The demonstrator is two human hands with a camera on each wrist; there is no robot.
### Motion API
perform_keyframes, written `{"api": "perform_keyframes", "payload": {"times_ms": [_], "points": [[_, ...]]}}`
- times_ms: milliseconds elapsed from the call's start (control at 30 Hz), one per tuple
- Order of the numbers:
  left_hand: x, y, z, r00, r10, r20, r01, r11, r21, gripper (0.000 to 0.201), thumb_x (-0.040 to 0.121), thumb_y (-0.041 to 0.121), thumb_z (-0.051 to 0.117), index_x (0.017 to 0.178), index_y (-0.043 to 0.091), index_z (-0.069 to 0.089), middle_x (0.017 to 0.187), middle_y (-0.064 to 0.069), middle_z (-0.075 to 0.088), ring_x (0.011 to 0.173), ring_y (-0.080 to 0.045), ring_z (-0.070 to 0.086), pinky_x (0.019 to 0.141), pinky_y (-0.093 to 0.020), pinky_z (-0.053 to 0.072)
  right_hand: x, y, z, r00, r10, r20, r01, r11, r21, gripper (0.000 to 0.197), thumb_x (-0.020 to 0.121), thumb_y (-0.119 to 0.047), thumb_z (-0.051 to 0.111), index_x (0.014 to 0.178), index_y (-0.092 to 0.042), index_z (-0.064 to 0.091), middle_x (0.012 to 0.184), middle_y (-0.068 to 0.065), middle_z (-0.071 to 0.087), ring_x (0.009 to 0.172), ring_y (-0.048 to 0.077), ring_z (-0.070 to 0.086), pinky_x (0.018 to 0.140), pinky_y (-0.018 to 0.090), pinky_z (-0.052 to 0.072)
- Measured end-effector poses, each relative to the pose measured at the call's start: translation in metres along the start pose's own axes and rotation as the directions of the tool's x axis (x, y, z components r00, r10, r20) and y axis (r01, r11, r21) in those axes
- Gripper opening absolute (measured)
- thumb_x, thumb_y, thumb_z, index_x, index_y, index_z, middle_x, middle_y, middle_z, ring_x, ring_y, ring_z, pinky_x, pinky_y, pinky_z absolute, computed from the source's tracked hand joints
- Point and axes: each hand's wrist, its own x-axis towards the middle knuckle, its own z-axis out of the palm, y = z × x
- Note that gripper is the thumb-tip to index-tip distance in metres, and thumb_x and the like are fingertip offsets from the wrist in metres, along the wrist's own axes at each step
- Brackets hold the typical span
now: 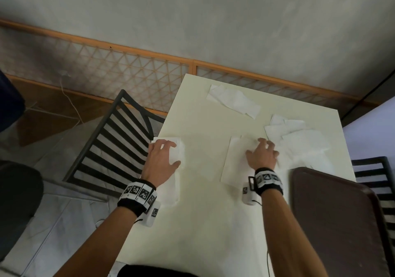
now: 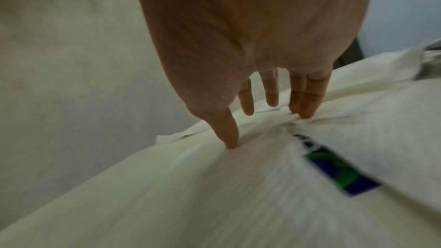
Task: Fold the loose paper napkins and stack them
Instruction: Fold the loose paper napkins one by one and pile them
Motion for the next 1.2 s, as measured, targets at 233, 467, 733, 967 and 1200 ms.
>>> {"api": "perform_keyframes", "payload": {"times_ms": [233,467,733,967,1200], "points": [[-0.010,0.023,-0.001,0.989,0.131,-0.064,-0.137,0.987,-0.090,0.046,0.094,0.024,0.081,0.136,0.025,0.062,0.143,0.005,0.053,0.136,-0.018,0.044,0.108,-0.021,0.032,0.024,0.017,-0.013,0.999,0.036,-0.007,-0.035,0.993,0.109,0.039,0.100,-0.023,0.074,0.136,-0.015,0.059,0.139,0.018,0.060,0.131,0.045,0.053,0.103,0.051,0.047],[-0.018,0.040,-0.004,0.970,0.227,-0.083,-0.239,0.951,-0.195,0.035,0.098,0.031,0.078,0.130,0.031,0.064,0.134,0.016,0.057,0.128,-0.009,0.051,0.109,-0.029,0.044,-0.001,0.015,-0.035,0.983,0.010,-0.183,0.071,0.899,0.432,0.013,0.101,-0.019,0.074,0.099,-0.013,0.063,0.112,0.011,0.074,0.107,0.035,0.070,0.087,0.039,0.050],[-0.027,0.087,-0.014,0.963,0.228,0.141,-0.082,0.750,-0.656,0.084,0.080,0.064,0.086,0.149,0.035,0.048,0.140,0.014,0.067,0.133,-0.003,0.062,0.112,-0.029,0.050,-0.133,-0.044,-0.124,0.837,-0.543,0.063,0.231,0.456,0.859,0.021,0.112,-0.022,0.063,0.107,-0.009,0.047,0.074,0.012,0.065,0.071,0.026,0.062,0.063,0.043,0.055],[-0.040,0.107,-0.033,0.955,0.297,0.005,-0.188,0.617,-0.764,0.037,0.101,0.041,0.077,0.104,0.005,0.073,0.093,-0.030,0.072,0.086,-0.042,0.070,0.083,-0.052,0.056,-0.164,-0.056,-0.120,0.900,-0.426,0.098,0.080,0.381,0.921,0.040,0.100,-0.041,0.076,0.127,-0.014,0.065,0.104,-0.001,0.083,0.094,0.020,0.079,0.076,0.039,0.060],[-0.047,0.111,-0.059,0.948,0.312,-0.061,-0.263,0.659,-0.704,0.011,0.098,0.012,0.080,0.109,0.011,0.081,0.096,-0.004,0.082,0.089,-0.029,0.078,0.088,-0.043,0.065,-0.171,-0.057,-0.101,0.902,-0.426,-0.072,0.219,0.306,0.927,0.009,0.100,-0.008,0.077,0.108,-0.006,0.082,0.106,0.013,0.084,0.094,0.024,0.077,0.081,0.037,0.060]]}}
